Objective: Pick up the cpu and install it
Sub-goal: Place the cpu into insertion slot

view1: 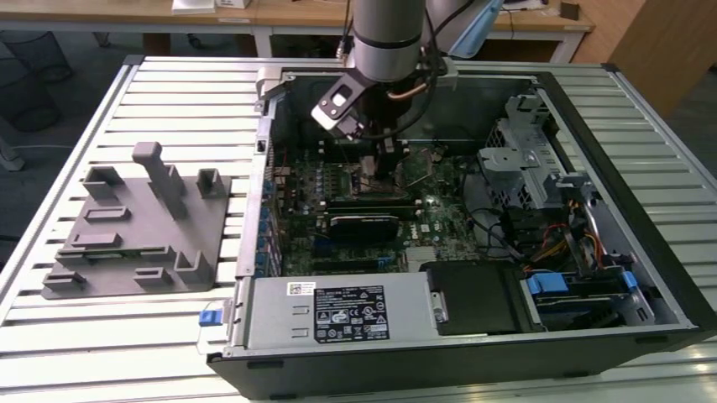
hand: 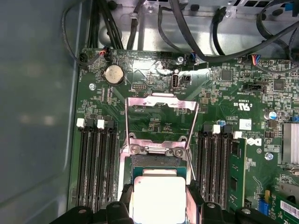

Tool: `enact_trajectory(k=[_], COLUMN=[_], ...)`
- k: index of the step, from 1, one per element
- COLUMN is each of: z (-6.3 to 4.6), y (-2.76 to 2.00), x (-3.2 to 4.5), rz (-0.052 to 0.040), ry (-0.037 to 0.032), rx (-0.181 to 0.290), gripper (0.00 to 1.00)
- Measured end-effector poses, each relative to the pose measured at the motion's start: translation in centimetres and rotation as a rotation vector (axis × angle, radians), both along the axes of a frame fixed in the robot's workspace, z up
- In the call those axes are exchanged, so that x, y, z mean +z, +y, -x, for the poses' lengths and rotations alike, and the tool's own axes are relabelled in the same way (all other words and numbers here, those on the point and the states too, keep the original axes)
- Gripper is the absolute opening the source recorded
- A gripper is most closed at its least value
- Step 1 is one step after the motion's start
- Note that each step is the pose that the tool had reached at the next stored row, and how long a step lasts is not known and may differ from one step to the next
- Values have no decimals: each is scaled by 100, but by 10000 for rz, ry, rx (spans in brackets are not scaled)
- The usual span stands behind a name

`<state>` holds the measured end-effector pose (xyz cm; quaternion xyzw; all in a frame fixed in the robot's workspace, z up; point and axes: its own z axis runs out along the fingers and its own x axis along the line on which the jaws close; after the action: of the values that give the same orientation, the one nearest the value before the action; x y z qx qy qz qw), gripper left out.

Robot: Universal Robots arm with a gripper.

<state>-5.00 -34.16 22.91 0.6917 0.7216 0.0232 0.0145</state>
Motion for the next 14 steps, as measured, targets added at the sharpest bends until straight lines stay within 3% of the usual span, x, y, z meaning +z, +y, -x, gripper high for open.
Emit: enact_trajectory(k=[14], z=[0], y=[0], x=[-118], rz=[-6], ry=[-1], rx=[-4], gripper=[53])
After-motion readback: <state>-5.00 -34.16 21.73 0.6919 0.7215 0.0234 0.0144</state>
